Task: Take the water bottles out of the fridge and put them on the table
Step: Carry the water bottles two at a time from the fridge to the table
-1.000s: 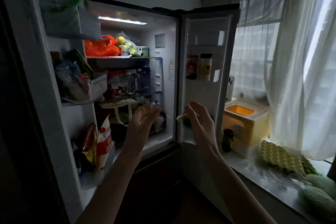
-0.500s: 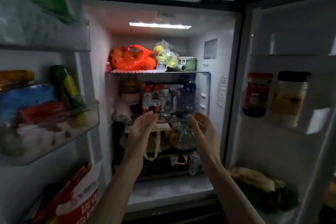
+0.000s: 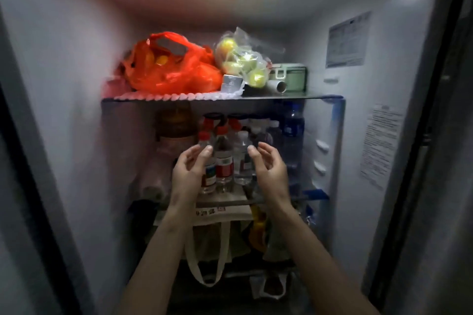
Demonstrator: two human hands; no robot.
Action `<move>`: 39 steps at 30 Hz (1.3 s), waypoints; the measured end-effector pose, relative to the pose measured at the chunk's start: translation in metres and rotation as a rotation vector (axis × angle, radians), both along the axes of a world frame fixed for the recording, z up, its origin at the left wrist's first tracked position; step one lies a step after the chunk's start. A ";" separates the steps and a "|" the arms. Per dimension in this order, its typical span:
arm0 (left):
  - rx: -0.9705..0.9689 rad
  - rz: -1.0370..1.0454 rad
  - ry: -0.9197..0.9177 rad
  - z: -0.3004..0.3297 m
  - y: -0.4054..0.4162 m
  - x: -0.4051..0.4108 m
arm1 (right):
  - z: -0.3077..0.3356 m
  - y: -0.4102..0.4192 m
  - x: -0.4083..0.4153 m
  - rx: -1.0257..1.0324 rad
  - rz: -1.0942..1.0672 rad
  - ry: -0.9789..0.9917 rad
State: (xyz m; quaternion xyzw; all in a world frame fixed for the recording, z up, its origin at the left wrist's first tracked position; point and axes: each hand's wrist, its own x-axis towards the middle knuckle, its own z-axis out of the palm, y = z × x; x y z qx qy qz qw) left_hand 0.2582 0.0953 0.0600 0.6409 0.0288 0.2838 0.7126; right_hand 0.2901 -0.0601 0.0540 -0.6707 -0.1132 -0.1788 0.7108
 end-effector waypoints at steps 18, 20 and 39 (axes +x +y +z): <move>0.215 0.082 0.083 -0.002 0.042 0.148 | 0.035 0.104 0.177 -0.336 0.086 0.122; 0.217 0.086 0.052 -0.007 0.042 0.151 | 0.035 0.110 0.182 -0.336 0.102 0.117; 0.101 0.402 0.047 -0.003 0.046 0.076 | -0.002 0.086 0.085 -0.292 0.050 -0.108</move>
